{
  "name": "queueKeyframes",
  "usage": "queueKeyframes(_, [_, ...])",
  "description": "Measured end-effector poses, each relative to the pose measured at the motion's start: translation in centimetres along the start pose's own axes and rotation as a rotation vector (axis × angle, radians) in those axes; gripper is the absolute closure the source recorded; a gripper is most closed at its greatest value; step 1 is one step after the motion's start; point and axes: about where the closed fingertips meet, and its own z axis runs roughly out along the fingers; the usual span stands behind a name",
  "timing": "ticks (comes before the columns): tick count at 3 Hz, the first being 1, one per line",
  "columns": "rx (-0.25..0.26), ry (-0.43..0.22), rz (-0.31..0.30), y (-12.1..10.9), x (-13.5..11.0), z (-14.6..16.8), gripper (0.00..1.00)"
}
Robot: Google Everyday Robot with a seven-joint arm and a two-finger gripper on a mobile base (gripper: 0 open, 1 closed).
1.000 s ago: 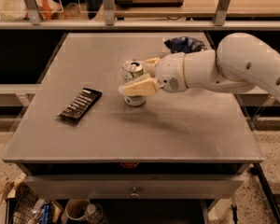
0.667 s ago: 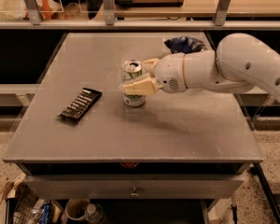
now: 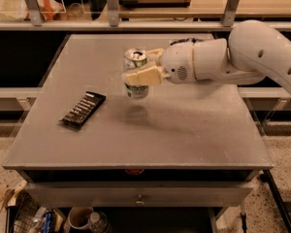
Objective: Pick 7up can
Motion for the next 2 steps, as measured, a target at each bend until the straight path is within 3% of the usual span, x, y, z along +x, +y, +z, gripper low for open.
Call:
queueKeyframes(1, [-0.035, 0.007, -0.017, -1.56, -4.21, -1.42, 1.0])
queueKeyframes(2, [-0.035, 0.007, -0.018, -1.56, -4.22, -1.41, 1.0])
